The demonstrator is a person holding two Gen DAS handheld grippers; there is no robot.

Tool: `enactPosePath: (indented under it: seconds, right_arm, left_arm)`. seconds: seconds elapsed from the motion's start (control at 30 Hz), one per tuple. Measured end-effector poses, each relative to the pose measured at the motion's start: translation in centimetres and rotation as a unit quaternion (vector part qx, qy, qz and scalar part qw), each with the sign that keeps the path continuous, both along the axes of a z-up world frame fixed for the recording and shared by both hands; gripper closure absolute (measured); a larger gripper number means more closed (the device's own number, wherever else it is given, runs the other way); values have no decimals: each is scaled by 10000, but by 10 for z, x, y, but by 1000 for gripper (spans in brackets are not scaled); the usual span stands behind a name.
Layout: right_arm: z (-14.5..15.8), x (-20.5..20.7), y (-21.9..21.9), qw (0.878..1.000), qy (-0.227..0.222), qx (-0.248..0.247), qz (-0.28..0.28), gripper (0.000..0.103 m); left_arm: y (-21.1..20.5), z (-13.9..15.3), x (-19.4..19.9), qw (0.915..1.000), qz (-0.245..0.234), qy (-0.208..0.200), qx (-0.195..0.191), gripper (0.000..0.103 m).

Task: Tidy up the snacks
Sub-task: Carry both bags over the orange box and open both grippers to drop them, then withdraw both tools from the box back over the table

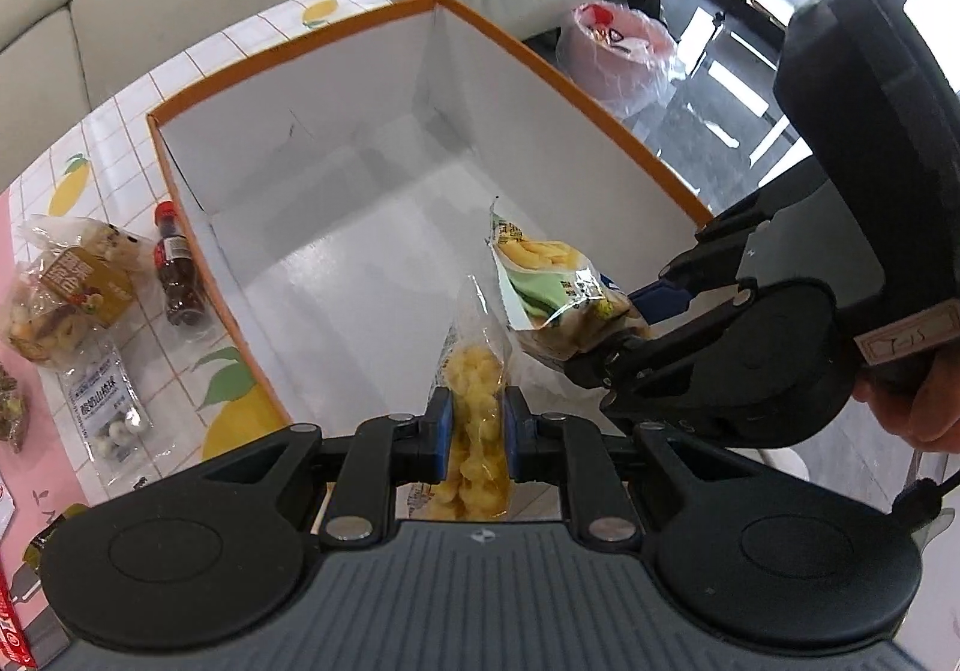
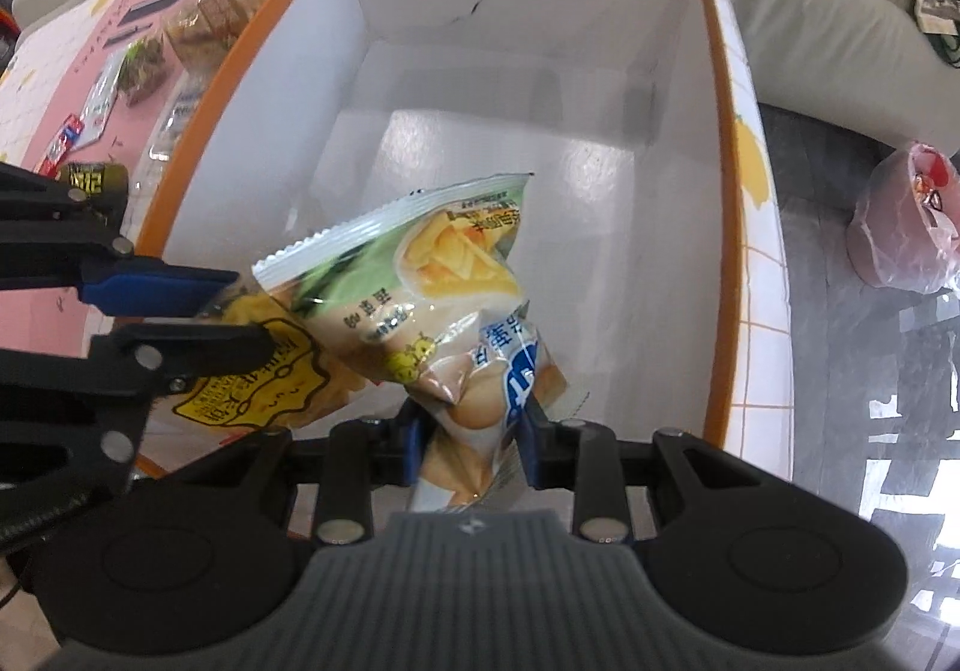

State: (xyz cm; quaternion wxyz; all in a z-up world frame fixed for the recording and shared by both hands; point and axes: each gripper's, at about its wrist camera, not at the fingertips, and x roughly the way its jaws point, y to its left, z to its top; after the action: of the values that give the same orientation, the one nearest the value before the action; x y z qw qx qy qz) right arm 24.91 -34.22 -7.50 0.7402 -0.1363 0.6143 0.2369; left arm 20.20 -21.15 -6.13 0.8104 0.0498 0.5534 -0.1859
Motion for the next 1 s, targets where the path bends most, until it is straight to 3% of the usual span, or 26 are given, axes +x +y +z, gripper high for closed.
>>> enactPosePath:
  seconds: [0.33,0.4,0.53,0.6,0.63,0.83,1.0]
  right_arm:
    - [-20,4,7,9997,176,-127,79,69]
    - [-20,6,8,9997,172,-161,72,65]
    - [-9,5,9,9999,94,-132,55,51]
    - [-4,4,12,9998,51,-191,77,35]
    - [-4,3,13,9996,-2,-260,92,33]
    - [17,-6,22,9991,-148,-344,218,31]
    - [43,-20,27,9977,-558,-368,96,30]
  left_arm:
    - [-4,-13,5,9997,7,112,236,81]
    - [-1,-10,5,9997,32,105,216,70]
    - [4,4,4,9996,114,-16,251,61]
    - [7,13,0,9995,154,-72,261,50]
    - [9,18,-1,9996,143,-108,232,49]
    - [23,49,-14,9992,211,-340,46,49]
    - [42,78,-29,9967,309,-742,-68,48]
